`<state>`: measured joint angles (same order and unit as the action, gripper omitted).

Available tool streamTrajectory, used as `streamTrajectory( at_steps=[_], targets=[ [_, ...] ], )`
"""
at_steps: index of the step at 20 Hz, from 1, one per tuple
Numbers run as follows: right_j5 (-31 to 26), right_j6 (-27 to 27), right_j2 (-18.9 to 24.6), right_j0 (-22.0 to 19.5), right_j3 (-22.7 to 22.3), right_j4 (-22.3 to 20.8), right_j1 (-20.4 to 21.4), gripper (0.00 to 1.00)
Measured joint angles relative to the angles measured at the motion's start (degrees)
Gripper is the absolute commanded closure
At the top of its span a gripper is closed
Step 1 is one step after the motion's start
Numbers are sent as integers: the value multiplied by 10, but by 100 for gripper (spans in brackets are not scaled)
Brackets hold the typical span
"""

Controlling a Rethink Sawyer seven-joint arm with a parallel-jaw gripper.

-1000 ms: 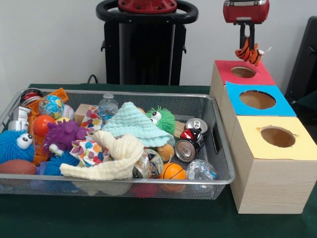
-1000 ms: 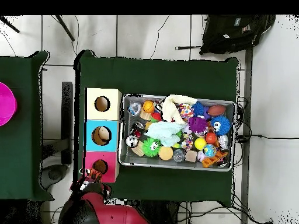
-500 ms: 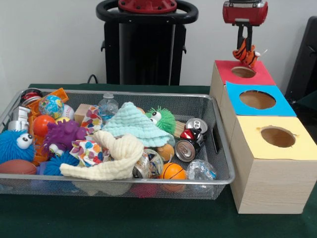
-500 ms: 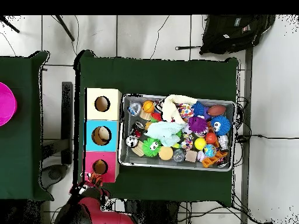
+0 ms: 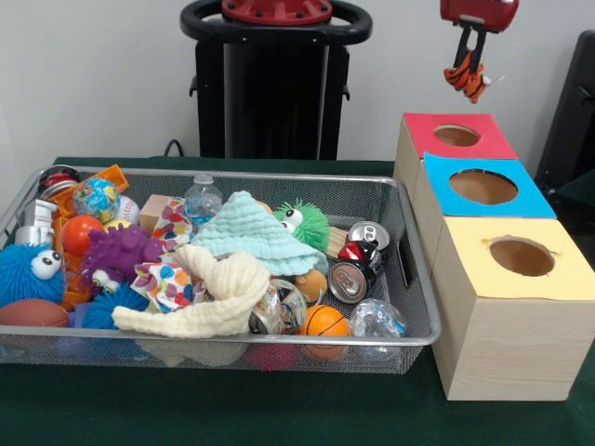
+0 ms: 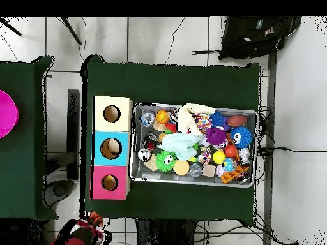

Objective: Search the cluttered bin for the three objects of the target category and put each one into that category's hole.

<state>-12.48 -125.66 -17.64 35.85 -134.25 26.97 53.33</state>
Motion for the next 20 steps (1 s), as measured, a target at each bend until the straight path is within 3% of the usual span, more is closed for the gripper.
streamTrajectory(
  at_steps=[2,7,12,20],
  targets=[
    [-41,-24,-35,45,20,8,-17,100],
    [-107,-107,-100,107,62,24,-60,100],
    [-115,-188,-149,120,100,28,-94,100],
    [-118,-243,-194,131,148,27,-127,100]
  ],
)
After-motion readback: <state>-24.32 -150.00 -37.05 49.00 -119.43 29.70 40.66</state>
